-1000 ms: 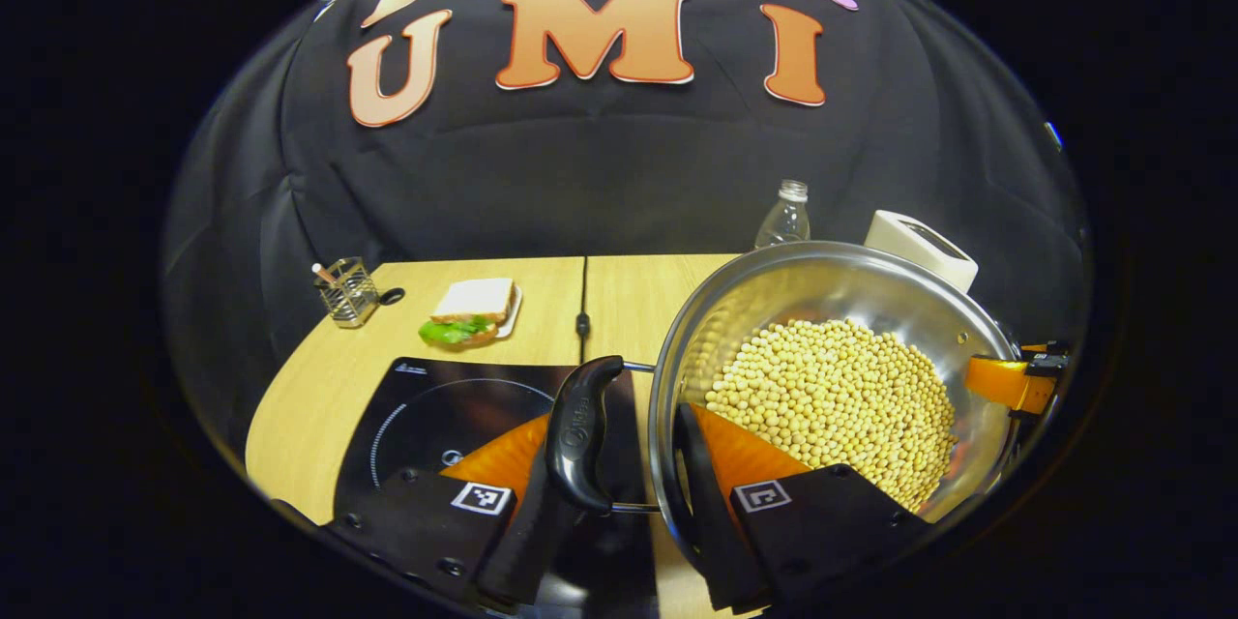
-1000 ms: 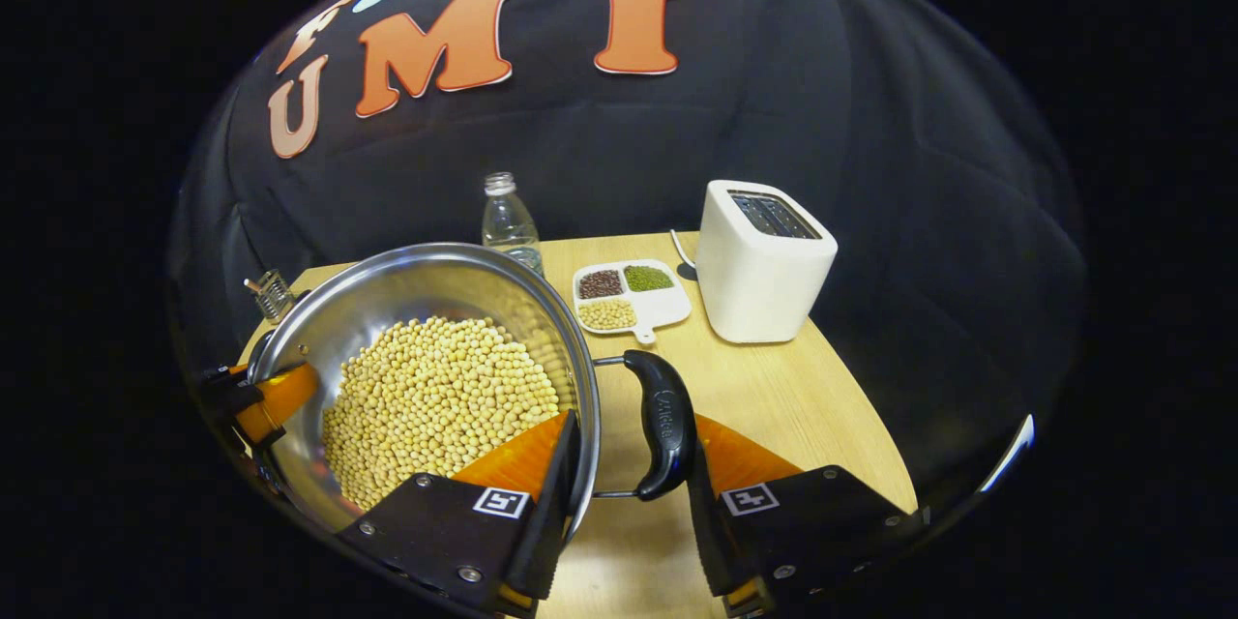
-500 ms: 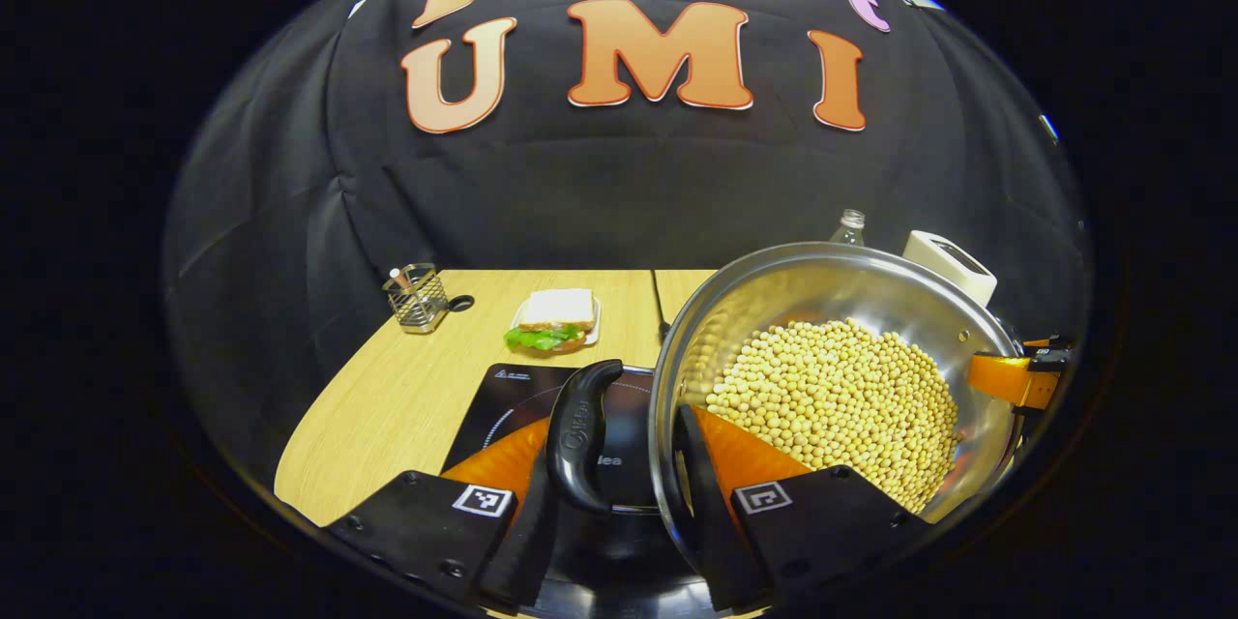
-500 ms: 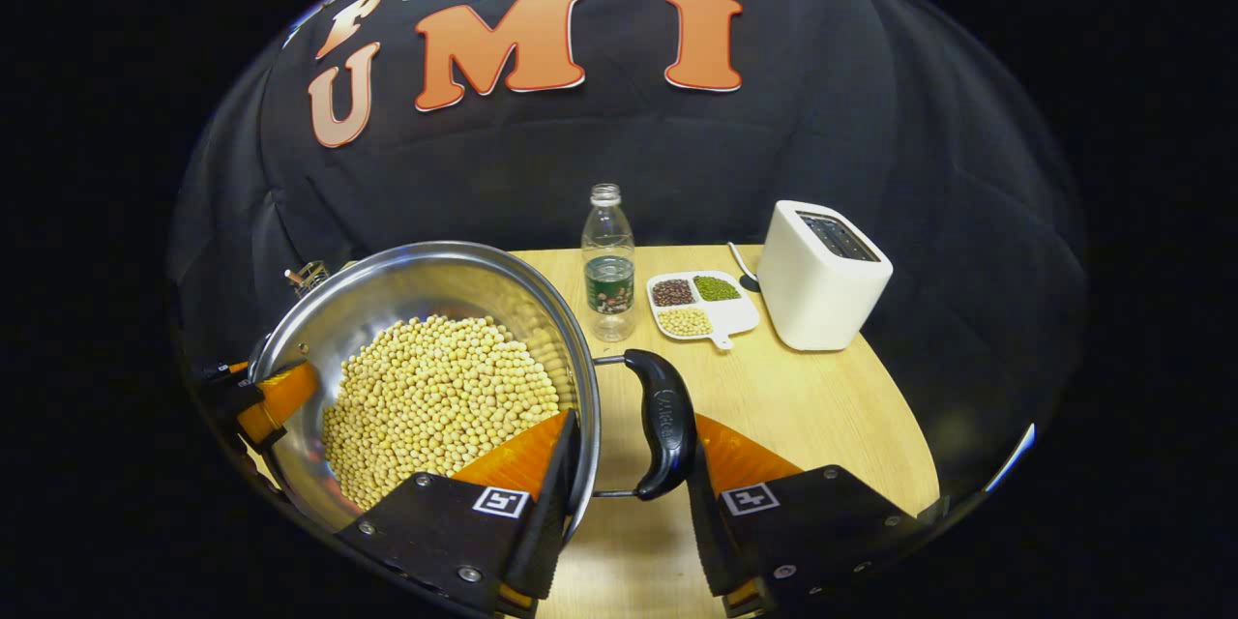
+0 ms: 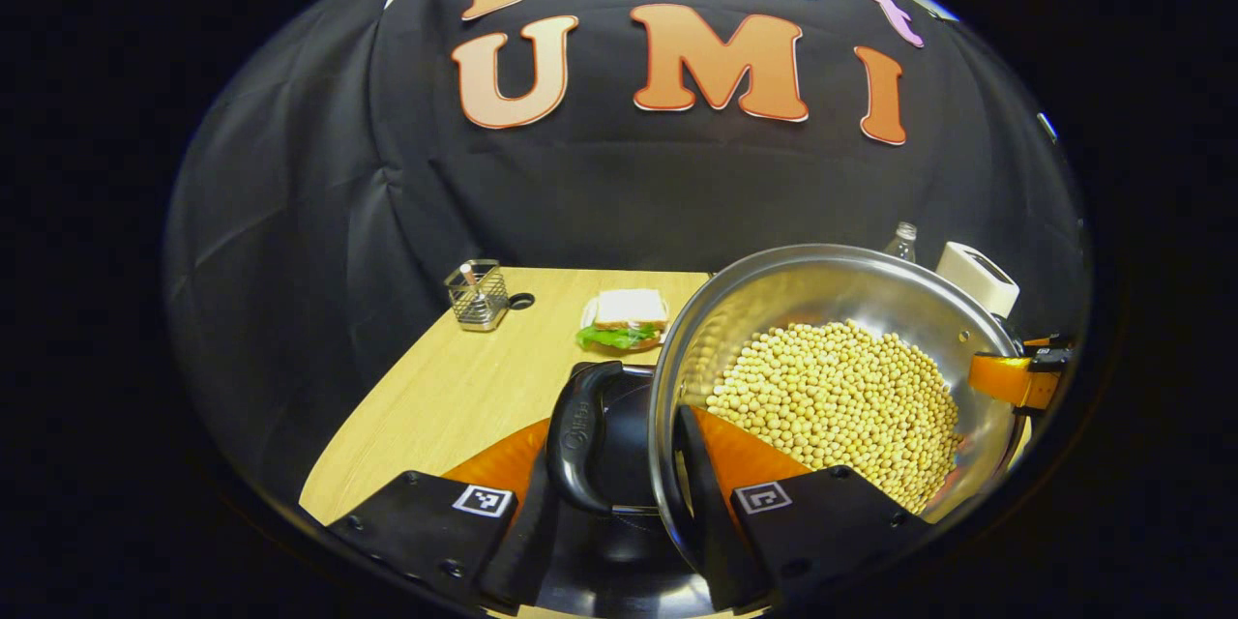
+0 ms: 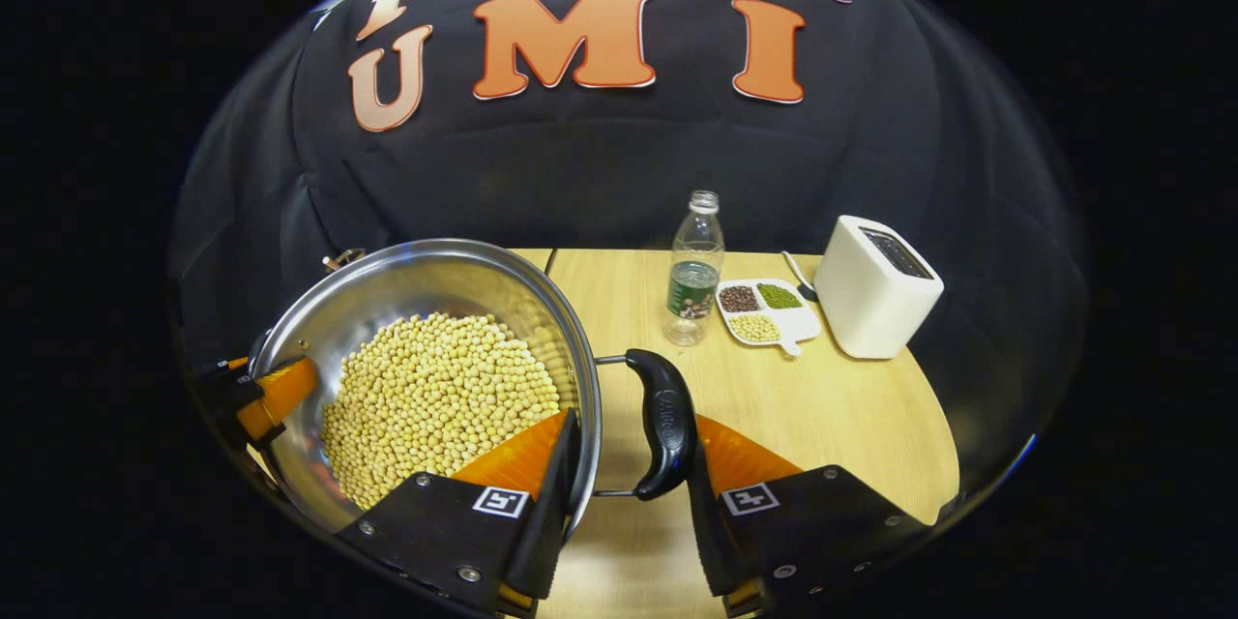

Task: First push the handle of the pot to place it horizontally, then grasp the pot with both hands and set it on the induction cooktop.

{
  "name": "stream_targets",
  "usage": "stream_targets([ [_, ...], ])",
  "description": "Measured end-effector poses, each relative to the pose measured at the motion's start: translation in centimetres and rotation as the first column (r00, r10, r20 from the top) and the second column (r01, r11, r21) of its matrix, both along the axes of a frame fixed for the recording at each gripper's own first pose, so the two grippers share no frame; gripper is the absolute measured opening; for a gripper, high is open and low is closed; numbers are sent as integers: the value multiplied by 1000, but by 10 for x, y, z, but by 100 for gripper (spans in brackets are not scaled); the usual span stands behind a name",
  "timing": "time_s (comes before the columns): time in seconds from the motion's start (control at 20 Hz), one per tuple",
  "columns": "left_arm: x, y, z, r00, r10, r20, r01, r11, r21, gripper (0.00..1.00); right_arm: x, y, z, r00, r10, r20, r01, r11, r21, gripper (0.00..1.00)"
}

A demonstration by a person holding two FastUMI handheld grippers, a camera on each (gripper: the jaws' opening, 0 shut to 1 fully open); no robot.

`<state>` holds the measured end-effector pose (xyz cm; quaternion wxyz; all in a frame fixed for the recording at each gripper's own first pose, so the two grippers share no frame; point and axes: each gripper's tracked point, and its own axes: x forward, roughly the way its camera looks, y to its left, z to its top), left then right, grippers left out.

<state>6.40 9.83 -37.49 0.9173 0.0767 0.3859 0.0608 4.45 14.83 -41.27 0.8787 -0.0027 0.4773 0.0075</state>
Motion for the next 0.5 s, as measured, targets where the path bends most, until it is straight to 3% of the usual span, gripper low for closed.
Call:
stream_targets([
  [0.05, -1, 8, 1, 1000, 8, 2, -8, 1000, 4, 69, 2, 9, -3, 1000, 6, -1, -6, 1000, 4, 53],
  [0.1, -1, 15, 0, 1000, 16, 4, -16, 1000, 9, 69, 2, 16, -5, 1000, 12, -8, -12, 1000, 9, 58],
  [0.5, 13, 56, 2, 1000, 29, 9, -30, 998, 53, 69, 13, 57, -21, 999, 30, -12, -29, 999, 30, 58],
])
